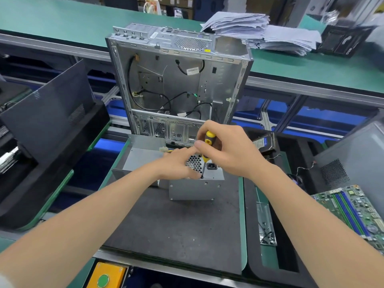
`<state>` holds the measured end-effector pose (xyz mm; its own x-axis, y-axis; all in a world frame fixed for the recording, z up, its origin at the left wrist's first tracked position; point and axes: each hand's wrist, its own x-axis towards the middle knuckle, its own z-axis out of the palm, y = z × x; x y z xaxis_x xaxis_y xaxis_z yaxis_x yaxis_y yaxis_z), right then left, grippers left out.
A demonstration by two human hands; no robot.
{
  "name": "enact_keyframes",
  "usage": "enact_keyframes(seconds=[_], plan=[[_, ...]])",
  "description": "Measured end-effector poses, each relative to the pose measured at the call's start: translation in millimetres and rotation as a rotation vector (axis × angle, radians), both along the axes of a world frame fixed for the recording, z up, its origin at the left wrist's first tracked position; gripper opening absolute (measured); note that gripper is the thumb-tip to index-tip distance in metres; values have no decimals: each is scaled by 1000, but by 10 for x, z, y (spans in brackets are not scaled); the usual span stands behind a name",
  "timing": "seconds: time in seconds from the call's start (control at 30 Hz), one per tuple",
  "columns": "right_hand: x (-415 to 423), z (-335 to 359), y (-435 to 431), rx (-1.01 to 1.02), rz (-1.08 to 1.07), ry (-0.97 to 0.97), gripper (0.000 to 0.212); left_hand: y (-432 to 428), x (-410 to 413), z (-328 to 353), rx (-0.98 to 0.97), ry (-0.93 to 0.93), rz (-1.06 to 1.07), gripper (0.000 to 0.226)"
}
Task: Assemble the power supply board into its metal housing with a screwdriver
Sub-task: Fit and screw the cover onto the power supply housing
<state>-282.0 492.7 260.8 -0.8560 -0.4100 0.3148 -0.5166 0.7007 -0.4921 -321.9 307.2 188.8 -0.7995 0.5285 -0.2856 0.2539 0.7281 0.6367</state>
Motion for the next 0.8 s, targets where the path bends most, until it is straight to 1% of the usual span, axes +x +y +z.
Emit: enact_keyframes(seconds=[0.03, 0.07, 0.13, 0.17, 0.23, 0.3, 0.43, 0.53, 0.6, 0.63, 0.67, 0.73, 0.8], plan=[[0, 12, 15, -22, 41, -59, 7, 10, 7, 8, -13, 9, 9, 72], [0, 18, 29, -35, 65, -97, 5, 16, 13, 18, -24, 7, 20, 72], [1, 14, 53, -32, 69, -101, 6, 14, 18, 29, -25, -35, 29, 76], [1, 16, 54, -29, 53, -80, 8, 9, 18, 36, -22, -62, 28, 80], [-9, 22, 33, 21, 9, -2, 23, 10, 18, 57, -37, -101, 33, 87], [-27, 33, -5, 91, -20, 61, 34, 24, 14, 76, -49, -118, 41, 90], [-70, 23, -36, 169, -61, 77, 42, 37, -2, 87, -12, -156, 41, 87], [-65, -20, -96, 220, -150, 172, 46, 25, -13, 66, 4, -176, 59, 84], [-74, -3, -115, 267, -187, 203, 44, 23, -22, 50, 13, -183, 60, 81], [-88, 22, -95, 256, -152, 152, 39, 20, -27, 45, 17, -194, 63, 81], [-104, 59, -60, 214, -76, 61, 31, 16, -36, 34, 20, -207, 69, 82], [-124, 149, 25, 137, 122, -151, 13, 10, -54, 18, 23, -224, 76, 87], [-124, 200, 87, 108, 225, -291, 12, 14, -75, -1, 23, -221, 63, 88]])
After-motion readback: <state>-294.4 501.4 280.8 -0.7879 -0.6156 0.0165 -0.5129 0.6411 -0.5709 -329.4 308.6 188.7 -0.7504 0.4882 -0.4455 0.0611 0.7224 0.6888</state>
